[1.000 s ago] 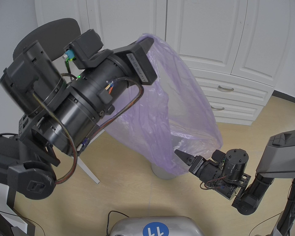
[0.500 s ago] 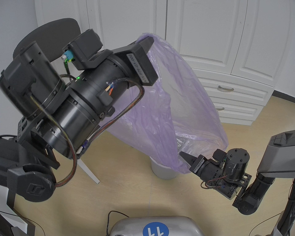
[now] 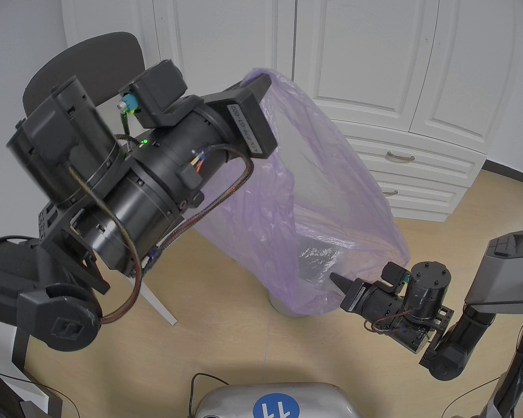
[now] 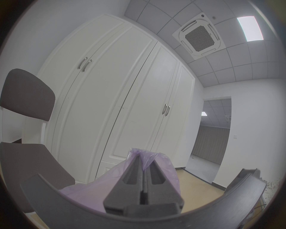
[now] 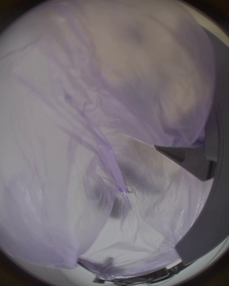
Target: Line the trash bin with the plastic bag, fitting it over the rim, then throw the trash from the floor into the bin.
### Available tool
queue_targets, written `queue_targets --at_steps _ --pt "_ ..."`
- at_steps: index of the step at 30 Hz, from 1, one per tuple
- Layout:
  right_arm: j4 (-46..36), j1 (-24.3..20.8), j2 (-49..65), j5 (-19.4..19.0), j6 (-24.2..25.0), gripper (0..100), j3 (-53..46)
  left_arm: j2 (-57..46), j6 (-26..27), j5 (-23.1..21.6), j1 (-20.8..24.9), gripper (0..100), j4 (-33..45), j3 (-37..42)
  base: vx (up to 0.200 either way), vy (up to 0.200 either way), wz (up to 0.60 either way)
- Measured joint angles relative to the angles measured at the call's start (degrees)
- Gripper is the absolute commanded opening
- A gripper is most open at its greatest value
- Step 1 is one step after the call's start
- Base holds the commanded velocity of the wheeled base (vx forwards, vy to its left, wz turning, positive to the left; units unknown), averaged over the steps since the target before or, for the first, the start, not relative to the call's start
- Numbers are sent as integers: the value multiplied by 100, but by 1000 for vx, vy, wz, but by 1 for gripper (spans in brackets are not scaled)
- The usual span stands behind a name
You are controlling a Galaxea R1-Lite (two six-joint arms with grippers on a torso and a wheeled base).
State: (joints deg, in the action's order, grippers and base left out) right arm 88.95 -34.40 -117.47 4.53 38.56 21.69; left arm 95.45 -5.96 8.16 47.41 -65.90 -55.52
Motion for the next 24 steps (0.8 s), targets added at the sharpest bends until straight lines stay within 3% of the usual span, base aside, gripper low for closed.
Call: queue_targets --at_steps 10,13,24 --pt "-285 379 958 -229 -1464 0 -269 160 2 -602 -400 0 577 -16 0 0 0" --pt "-1101 505 1279 -266 -1642 0 -63 223 0 -742 -527 0 772 -29 0 0 0" --pt "-5236 858 2149 -295 -1833 0 1838 650 2 -1062 -951 0 1218 -283 0 0 0"
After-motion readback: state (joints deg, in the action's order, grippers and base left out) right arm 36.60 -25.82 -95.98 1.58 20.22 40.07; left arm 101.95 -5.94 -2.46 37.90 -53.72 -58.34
